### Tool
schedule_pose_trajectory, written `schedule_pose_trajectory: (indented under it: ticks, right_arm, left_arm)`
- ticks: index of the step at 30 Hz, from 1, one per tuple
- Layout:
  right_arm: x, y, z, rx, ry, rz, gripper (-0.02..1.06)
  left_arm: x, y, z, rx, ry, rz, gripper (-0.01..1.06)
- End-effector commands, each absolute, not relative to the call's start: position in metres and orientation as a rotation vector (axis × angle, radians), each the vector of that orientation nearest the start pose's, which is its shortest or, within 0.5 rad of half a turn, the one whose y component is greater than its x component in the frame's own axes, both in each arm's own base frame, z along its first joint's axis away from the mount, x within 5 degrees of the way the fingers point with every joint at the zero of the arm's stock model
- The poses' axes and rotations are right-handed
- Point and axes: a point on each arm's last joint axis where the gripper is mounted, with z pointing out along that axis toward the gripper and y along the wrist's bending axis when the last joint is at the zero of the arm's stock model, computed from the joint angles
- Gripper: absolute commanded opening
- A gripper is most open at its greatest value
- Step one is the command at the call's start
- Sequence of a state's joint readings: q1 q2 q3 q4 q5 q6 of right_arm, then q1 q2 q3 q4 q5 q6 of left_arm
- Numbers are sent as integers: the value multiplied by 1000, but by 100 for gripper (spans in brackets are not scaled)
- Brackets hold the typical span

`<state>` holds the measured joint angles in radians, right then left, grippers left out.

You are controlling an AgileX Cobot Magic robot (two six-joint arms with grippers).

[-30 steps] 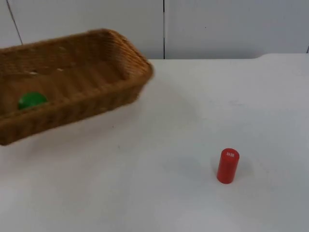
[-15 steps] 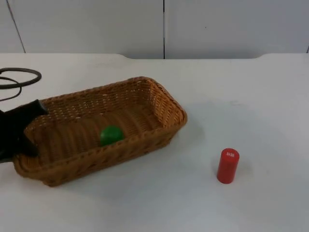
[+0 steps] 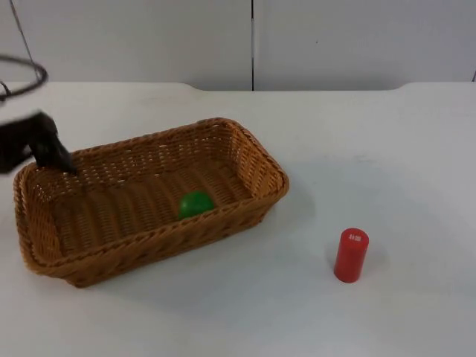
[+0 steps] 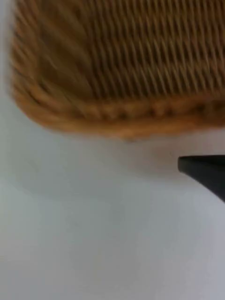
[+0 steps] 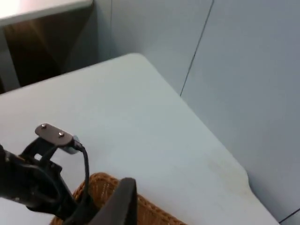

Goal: Pick up the basket with the left hand and place the object to the left of the red cylinder into the basket with the right hand.

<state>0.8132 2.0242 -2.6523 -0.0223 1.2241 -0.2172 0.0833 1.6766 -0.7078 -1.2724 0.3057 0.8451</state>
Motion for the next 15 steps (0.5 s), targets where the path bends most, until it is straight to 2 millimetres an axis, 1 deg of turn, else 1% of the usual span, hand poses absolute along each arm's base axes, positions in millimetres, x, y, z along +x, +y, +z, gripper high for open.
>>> schedule_pose_trajectory:
  ticks: [1, 4, 6, 7, 9, 10, 11, 12, 15]
  right_arm:
    - [276, 287, 513, -991, 1798, 347, 105]
    - [263, 274, 531, -966, 1760, 375, 105]
    - [256, 267, 540, -954, 1740, 380, 105]
    - [256, 267, 540, -954, 1740, 380, 105]
    - [251, 262, 546, -947, 1726, 387, 105]
    - [250, 261, 547, -940, 1726, 395, 105]
    - [248, 260, 548, -943, 1724, 402, 105]
    - [248, 260, 548, -943, 1724, 402, 105]
    - [245, 260, 543, -969, 1760, 417, 105]
  left_arm:
    - [290, -2, 168, -427, 2472, -520, 105]
    - [275, -4, 211, -217, 2377, -462, 105]
    - [262, -6, 237, -118, 2312, -429, 105]
    - [262, -6, 237, -118, 2312, -429, 105]
    - [246, -9, 262, -46, 2245, -429, 105]
    - [231, -14, 280, 9, 2190, -447, 105]
    - [221, -17, 291, 51, 2162, -457, 105]
    - [221, -17, 291, 51, 2162, -457, 105]
    - [191, -23, 313, 156, 2110, -445, 105]
